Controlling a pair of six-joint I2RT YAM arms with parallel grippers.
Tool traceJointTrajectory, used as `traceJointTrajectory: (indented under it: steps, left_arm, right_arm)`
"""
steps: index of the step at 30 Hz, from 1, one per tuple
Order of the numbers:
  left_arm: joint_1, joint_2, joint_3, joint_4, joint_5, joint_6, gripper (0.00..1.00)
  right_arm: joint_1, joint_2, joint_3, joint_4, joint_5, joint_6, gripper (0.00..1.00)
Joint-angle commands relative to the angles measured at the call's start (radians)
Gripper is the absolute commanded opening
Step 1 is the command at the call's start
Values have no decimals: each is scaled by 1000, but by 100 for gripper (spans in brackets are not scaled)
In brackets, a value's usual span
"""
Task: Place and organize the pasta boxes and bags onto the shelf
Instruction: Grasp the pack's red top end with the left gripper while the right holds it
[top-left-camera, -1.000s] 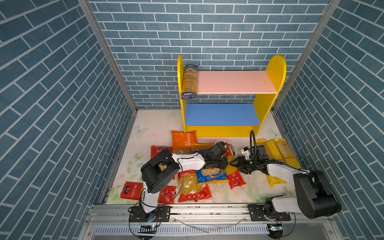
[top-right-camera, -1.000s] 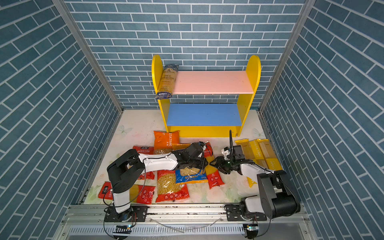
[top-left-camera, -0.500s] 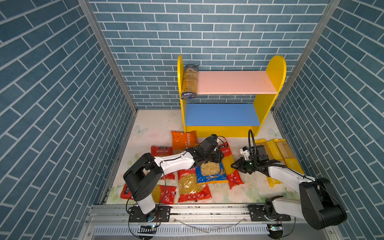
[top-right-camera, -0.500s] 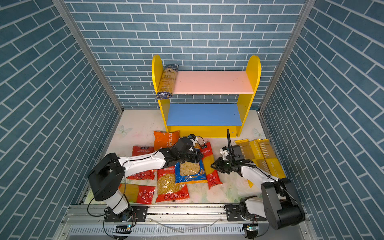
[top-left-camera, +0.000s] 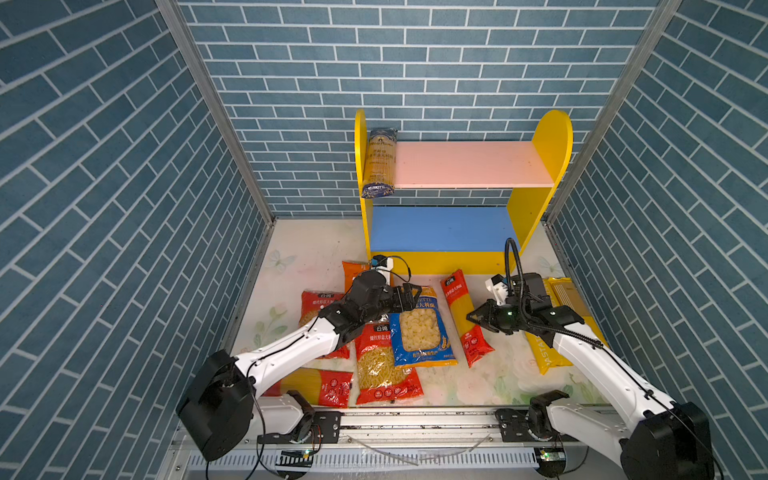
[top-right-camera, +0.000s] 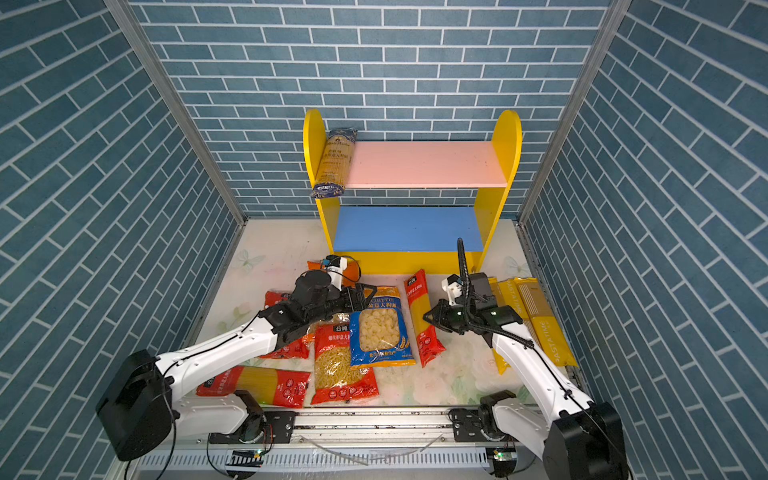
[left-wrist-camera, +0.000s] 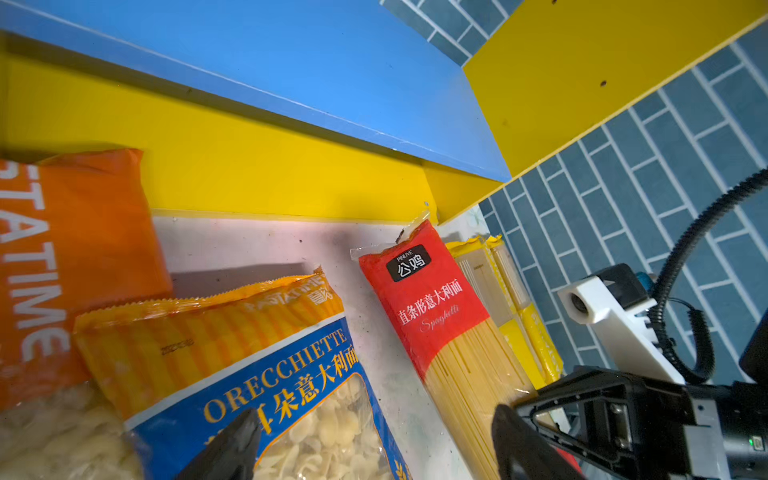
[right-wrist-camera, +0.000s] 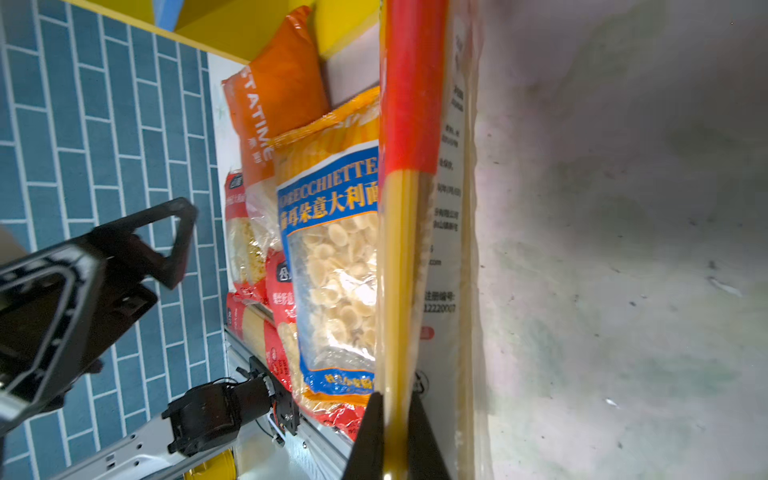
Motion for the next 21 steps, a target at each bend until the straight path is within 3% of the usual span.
traceJointTrajectory:
  steps: [1, 7, 10, 15, 21]
  left_arm:
    - [17, -21, -67, 174, 27, -129, 95]
    - [22, 30, -162, 497, 73, -305, 100]
    - [20, 79, -141, 561, 113, -314, 100]
    - [21, 160, -86, 699, 175, -340, 99]
    - [21, 196, -23, 706, 217, -323, 92]
  right_arm:
    - [66, -43, 112, 95, -48, 22, 0]
    - [156, -77, 127, 425, -55, 192, 0]
    - [187, -70, 119, 581, -50, 272, 0]
    - [244, -37, 143, 648, -43, 281, 0]
    - [276, -26, 147, 678, -44, 279, 0]
